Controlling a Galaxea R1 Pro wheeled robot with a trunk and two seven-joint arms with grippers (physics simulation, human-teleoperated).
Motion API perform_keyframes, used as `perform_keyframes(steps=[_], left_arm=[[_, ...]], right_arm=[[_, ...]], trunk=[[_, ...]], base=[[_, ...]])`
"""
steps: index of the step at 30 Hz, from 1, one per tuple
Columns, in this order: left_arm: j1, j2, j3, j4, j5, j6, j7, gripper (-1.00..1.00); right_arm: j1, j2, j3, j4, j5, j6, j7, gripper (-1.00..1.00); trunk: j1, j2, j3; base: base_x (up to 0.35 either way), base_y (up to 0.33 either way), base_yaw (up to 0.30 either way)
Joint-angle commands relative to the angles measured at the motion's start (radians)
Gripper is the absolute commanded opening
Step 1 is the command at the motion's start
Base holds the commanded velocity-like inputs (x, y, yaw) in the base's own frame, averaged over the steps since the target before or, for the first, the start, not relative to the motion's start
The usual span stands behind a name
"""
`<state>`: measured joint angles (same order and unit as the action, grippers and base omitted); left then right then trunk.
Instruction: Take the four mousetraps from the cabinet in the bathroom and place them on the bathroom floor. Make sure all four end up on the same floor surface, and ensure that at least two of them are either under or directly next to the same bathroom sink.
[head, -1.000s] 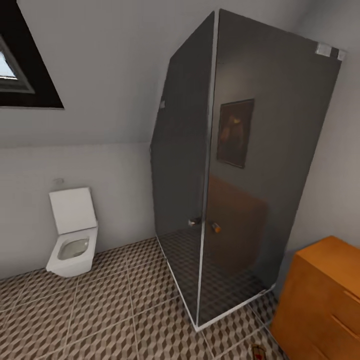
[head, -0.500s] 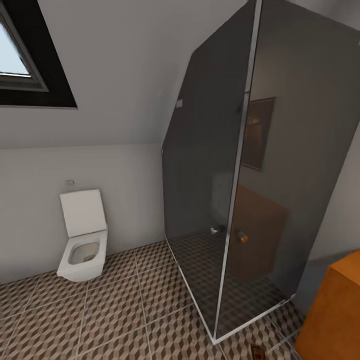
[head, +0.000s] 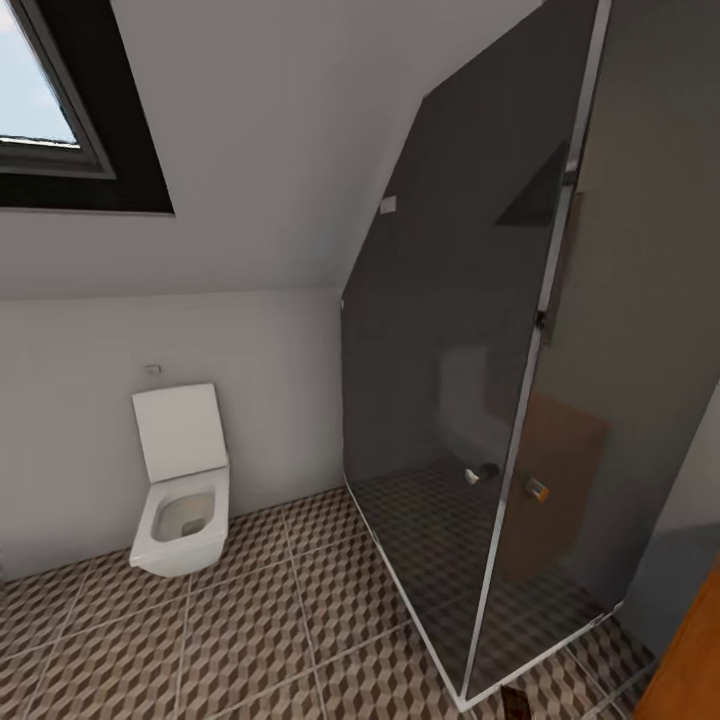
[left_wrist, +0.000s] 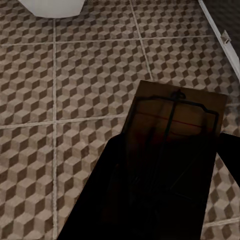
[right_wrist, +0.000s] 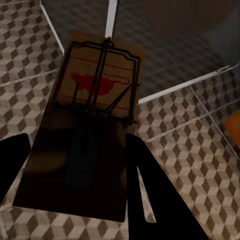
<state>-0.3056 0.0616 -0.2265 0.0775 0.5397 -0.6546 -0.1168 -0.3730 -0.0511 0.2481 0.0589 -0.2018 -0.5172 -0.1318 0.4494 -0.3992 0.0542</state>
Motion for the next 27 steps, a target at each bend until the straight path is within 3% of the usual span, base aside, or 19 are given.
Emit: perform_keyframes(steps=[1,11,16,19,22,27], left_arm=[[-0.001,0.0,-0.005,0.004,0.011,-0.004,-0.009,-1.0],[-0.001,0.001,-0.004,0.004,0.011,-0.003,-0.008,-1.0],[-0.001,0.01,-0.003,0.004,0.013,-0.002,0.001,-1.0],[-0.001,0.011,-0.002,0.004,0.014,-0.002,0.04,-1.0],[-0.001,0.011,-0.002,0.004,0.015,-0.003,0.124,-1.0],[-0.001,0.007,-0.003,0.004,0.016,-0.003,0.168,-1.0]], right_arm=[[-0.001,0.001,0.009,0.004,-0.007,-0.006,-0.002,-1.0],[-0.001,0.001,0.01,0.004,-0.005,-0.006,-0.003,-1.0],[-0.001,0.001,0.01,0.004,-0.004,-0.007,-0.011,-1.0],[-0.001,0.001,0.01,0.004,-0.004,-0.007,-0.014,-1.0],[-0.001,0.001,0.01,0.004,-0.005,-0.007,-0.016,-1.0],[-0.001,0.001,0.01,0.004,-0.005,-0.009,-0.019,-1.0]], trunk=[[0.001,-0.001,0.0],[0.001,-0.001,0.0],[0.001,-0.001,0.0],[0.001,-0.001,0.0],[0.001,-0.001,0.0],[0.001,-0.001,0.0]], base=[[0.109,0.31,0.0],[0.102,0.312,0.007],[0.1,0.313,0.223],[0.1,0.313,0.284],[0.1,0.313,0.295],[0.099,0.31,0.299]])
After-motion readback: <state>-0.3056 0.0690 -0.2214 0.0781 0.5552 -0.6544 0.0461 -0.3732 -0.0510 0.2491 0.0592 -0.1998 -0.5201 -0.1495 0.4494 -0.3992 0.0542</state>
